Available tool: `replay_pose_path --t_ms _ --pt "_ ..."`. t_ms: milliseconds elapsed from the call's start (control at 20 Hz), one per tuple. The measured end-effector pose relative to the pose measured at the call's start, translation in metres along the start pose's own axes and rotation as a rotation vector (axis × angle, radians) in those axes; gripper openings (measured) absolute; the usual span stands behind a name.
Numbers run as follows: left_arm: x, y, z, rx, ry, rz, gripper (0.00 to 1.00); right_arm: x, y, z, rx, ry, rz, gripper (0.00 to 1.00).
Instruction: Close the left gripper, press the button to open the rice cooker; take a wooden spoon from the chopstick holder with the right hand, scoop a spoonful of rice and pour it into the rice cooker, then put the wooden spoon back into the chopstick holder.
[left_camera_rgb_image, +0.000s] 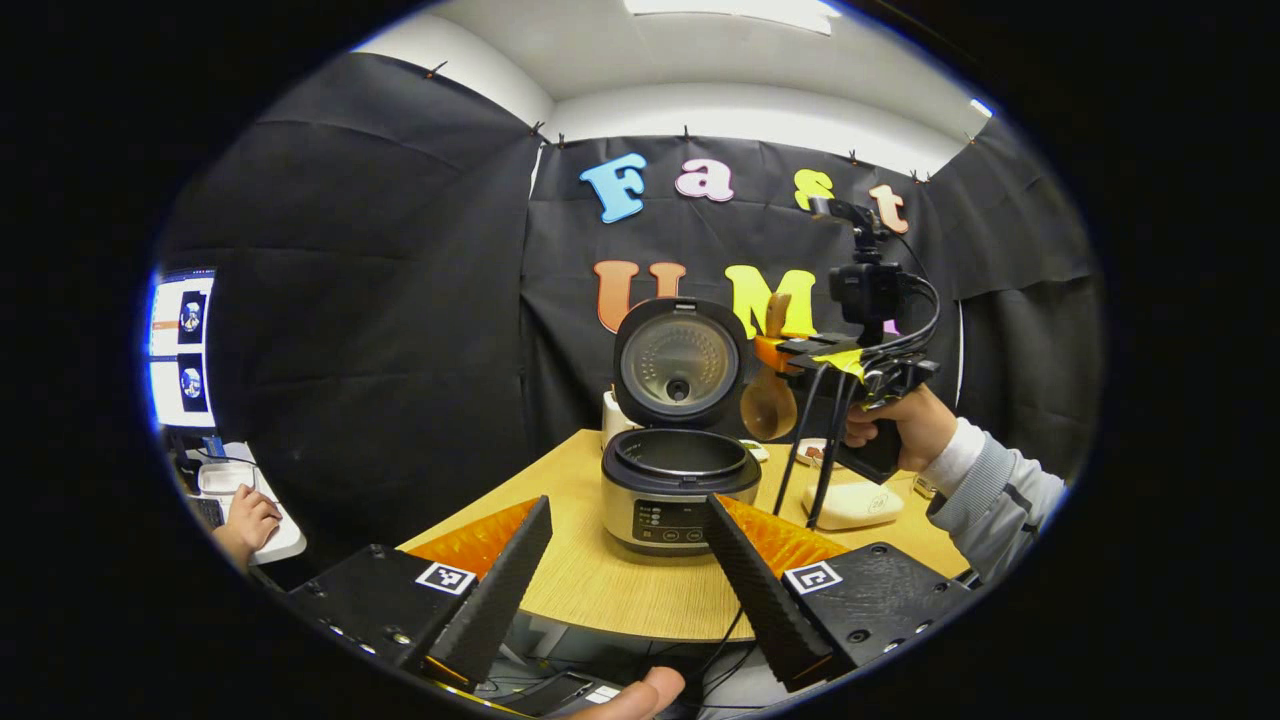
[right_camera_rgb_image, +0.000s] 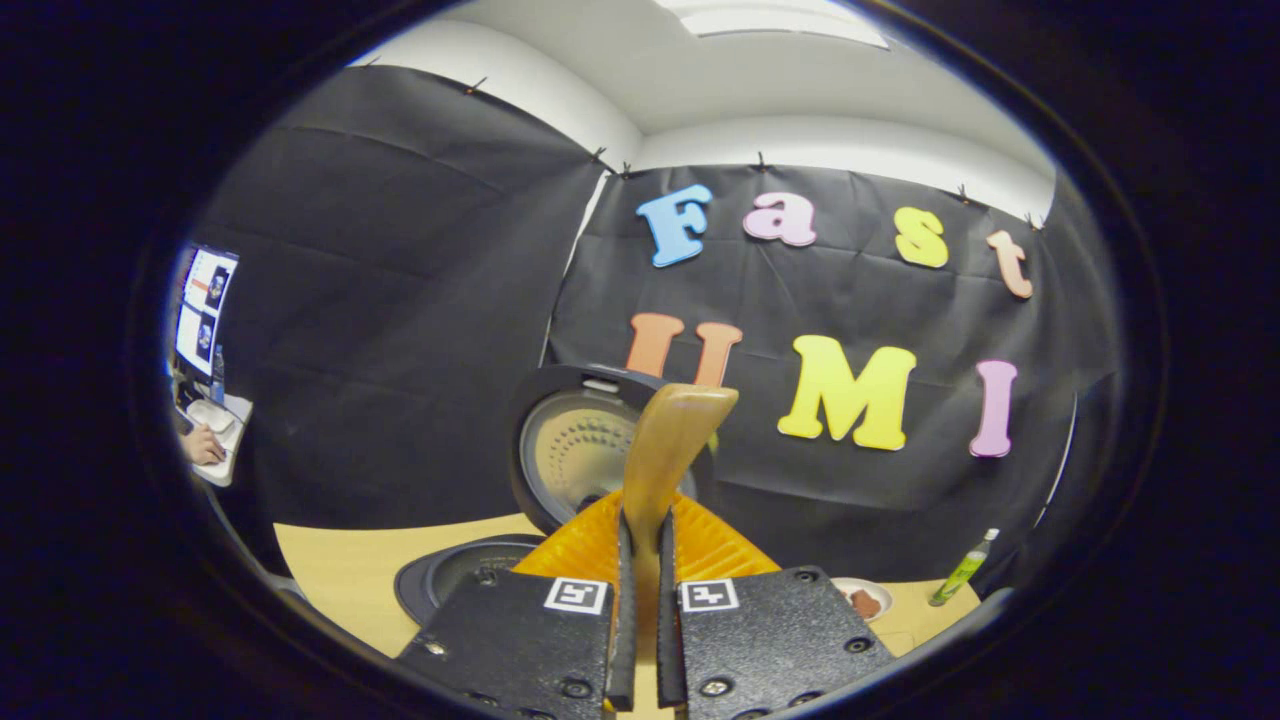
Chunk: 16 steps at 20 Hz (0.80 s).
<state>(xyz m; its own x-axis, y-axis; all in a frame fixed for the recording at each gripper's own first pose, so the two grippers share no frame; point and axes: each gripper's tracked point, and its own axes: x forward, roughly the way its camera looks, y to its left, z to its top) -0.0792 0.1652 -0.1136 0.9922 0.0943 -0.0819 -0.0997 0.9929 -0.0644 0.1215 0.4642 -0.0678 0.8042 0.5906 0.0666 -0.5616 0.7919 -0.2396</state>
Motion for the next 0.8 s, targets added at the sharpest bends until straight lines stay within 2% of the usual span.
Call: replay_pose_path --t_ms 350,800 --pt "0.003 -0.043 0.009 0.012 -0.015 -0.055 0.97 -0.031 -0.124 -0.012 0.061 0.026 -0.171 0.13" --pt "0.012 -0.075 0.007 0.026 -0.007 -0.077 0.96 -0.078 -0.255 -0.050 0.130 0.075 -0.336 0.14"
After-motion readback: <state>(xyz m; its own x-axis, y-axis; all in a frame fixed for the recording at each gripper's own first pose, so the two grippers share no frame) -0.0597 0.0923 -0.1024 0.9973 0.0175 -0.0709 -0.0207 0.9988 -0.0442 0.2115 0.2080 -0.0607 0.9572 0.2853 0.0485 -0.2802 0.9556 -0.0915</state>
